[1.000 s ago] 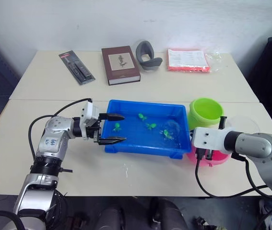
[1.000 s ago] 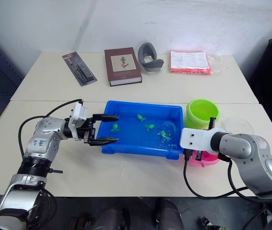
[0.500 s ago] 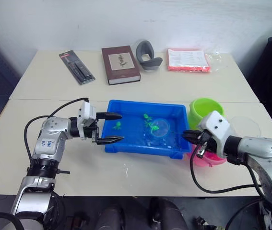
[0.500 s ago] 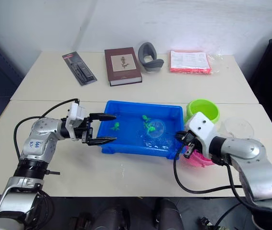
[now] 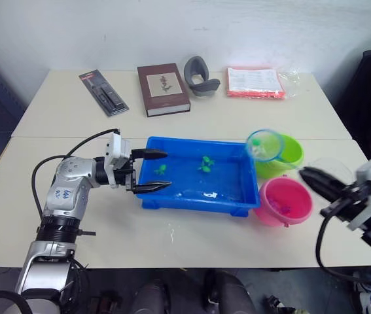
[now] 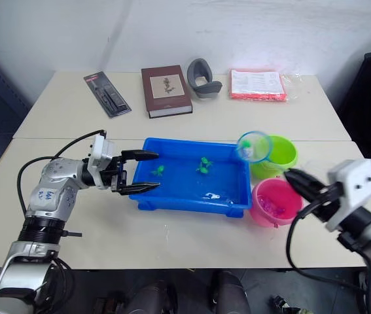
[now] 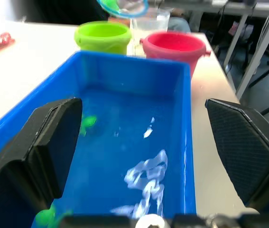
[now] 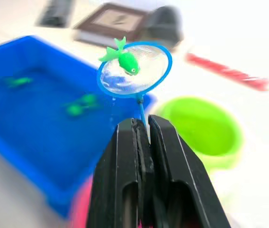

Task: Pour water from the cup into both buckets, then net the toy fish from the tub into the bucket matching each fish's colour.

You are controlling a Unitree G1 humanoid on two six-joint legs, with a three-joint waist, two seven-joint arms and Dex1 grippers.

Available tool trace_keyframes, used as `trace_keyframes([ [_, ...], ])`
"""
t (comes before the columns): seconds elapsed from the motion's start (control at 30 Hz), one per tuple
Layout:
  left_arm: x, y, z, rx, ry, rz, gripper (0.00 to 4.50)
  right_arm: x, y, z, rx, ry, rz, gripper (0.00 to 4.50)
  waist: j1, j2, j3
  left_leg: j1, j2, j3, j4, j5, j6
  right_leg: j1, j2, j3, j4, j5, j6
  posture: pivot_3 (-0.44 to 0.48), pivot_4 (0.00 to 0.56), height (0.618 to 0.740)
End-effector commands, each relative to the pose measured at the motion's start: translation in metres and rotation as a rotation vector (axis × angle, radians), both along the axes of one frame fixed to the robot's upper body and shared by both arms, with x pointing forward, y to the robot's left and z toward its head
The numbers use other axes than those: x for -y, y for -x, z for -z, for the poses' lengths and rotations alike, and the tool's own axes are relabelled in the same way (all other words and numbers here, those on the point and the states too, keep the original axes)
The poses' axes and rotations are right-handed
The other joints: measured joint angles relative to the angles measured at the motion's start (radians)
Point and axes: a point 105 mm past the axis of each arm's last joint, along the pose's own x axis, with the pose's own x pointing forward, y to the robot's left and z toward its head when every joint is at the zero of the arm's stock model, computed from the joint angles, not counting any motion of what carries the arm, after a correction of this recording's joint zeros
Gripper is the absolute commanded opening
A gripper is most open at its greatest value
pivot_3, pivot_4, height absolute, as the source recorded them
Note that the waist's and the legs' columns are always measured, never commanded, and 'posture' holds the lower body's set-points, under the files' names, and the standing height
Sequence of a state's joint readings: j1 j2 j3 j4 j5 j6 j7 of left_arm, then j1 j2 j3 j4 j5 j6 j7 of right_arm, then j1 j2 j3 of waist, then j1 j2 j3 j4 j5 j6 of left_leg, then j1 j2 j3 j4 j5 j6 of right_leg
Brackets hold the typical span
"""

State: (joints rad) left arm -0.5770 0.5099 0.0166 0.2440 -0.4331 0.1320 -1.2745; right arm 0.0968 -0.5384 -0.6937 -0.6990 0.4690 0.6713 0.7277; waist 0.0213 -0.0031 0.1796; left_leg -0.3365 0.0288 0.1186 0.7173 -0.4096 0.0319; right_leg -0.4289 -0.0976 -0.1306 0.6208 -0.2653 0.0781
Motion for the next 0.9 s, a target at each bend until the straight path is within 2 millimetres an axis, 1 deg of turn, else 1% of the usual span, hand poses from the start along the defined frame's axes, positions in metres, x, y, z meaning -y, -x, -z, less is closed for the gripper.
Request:
trace_keyframes([
  [0.03, 0.009, 0.001, -0.016, 0.038, 0.053, 0.012, 4.47, 0.019, 0.000, -0.006, 0.078, 0.064, 0.092, 0.00, 0.000, 0.000, 0.000, 0.000, 0.000, 0.001, 0.000, 0.000, 0.000, 0.000, 0.000, 0.001, 0.000, 0.000, 0.000, 0.000, 0.150, 0.740],
  [0.2, 0.031, -0.007, -0.026, 0.025, 0.145, -0.033, 4.47, 0.042, -0.017, 0.005, 0.100, 0.258, 0.190, 0.00, 0.001, 0.000, 0.000, 0.001, 0.000, 0.002, 0.000, 0.000, 0.000, 0.000, 0.000, 0.002, 0.000, 0.000, 0.000, 0.000, 0.150, 0.740],
  [0.27, 0.038, -0.009, -0.028, 0.014, 0.177, -0.054, 4.47, 0.048, -0.025, 0.004, 0.149, 0.331, 0.217, 0.00, 0.000, 0.000, 0.000, 0.001, 0.000, 0.002, 0.000, 0.000, 0.000, 0.000, 0.000, 0.003, 0.000, 0.000, 0.000, 0.000, 0.150, 0.740],
  [0.4, 0.047, -0.007, -0.026, -0.003, 0.184, -0.045, 4.47, 0.056, -0.037, 0.010, 0.191, 0.517, 0.244, 0.00, -0.001, 0.000, 0.000, 0.001, 0.000, 0.002, -0.001, 0.000, 0.000, 0.000, 0.000, 0.003, 0.000, 0.000, 0.000, 0.000, 0.150, 0.740],
  [0.47, 0.049, -0.008, -0.026, -0.008, 0.189, -0.055, 4.47, 0.052, -0.041, 0.011, 0.218, 0.612, 0.214, 0.00, -0.001, 0.001, 0.000, 0.001, 0.001, 0.002, -0.001, 0.001, -0.001, 0.000, 0.001, 0.003, 0.000, 0.000, 0.000, 0.000, 0.150, 0.740],
  [0.57, 0.048, -0.009, -0.027, -0.014, 0.189, -0.063, 4.47, 0.046, -0.047, 0.016, 0.256, 0.865, 0.156, 0.00, -0.002, 0.001, 0.000, 0.002, 0.001, 0.002, -0.001, 0.001, -0.001, 0.000, 0.000, 0.005, 0.000, 0.000, 0.000, 0.000, 0.150, 0.740],
  [0.6, 0.048, -0.009, -0.027, -0.014, 0.190, -0.064, 4.47, 0.045, -0.048, 0.018, 0.264, 0.921, 0.139, 0.00, -0.003, 0.002, 0.000, 0.002, 0.001, 0.002, -0.001, 0.001, -0.001, 0.000, 0.000, 0.007, 0.000, 0.000, 0.000, 0.000, 0.150, 0.740],
  [0.73, 0.049, -0.009, -0.027, -0.008, 0.192, -0.062, 4.47, 0.033, -0.048, 0.012, 0.406, 1.200, 0.062, 0.00, -0.003, 0.002, 0.001, 0.001, 0.001, 0.002, -0.001, 0.001, -0.002, 0.000, 0.000, 0.011, 0.000, 0.000, 0.000, 0.000, 0.150, 0.740],
  [0.8, 0.049, -0.008, -0.027, 0.002, 0.191, -0.056, 4.47, 0.031, -0.049, 0.012, 0.438, 1.264, 0.042, 0.00, -0.001, 0.002, 0.001, 0.001, 0.001, 0.002, -0.001, 0.001, -0.002, 0.000, 0.000, 0.011, 0.000, 0.000, 0.000, 0.000, 0.150, 0.740],
  [0.9, 0.051, -0.003, -0.030, 0.039, 0.202, -0.021, 4.47, 0.035, -0.048, 0.015, 0.462, 1.327, 0.037, 0.00, 0.000, 0.002, 0.001, 0.001, 0.001, 0.002, -0.001, 0.002, -0.003, 0.000, 0.000, 0.011, 0.000, 0.000, 0.000, 0.000, 0.150, 0.740],
])
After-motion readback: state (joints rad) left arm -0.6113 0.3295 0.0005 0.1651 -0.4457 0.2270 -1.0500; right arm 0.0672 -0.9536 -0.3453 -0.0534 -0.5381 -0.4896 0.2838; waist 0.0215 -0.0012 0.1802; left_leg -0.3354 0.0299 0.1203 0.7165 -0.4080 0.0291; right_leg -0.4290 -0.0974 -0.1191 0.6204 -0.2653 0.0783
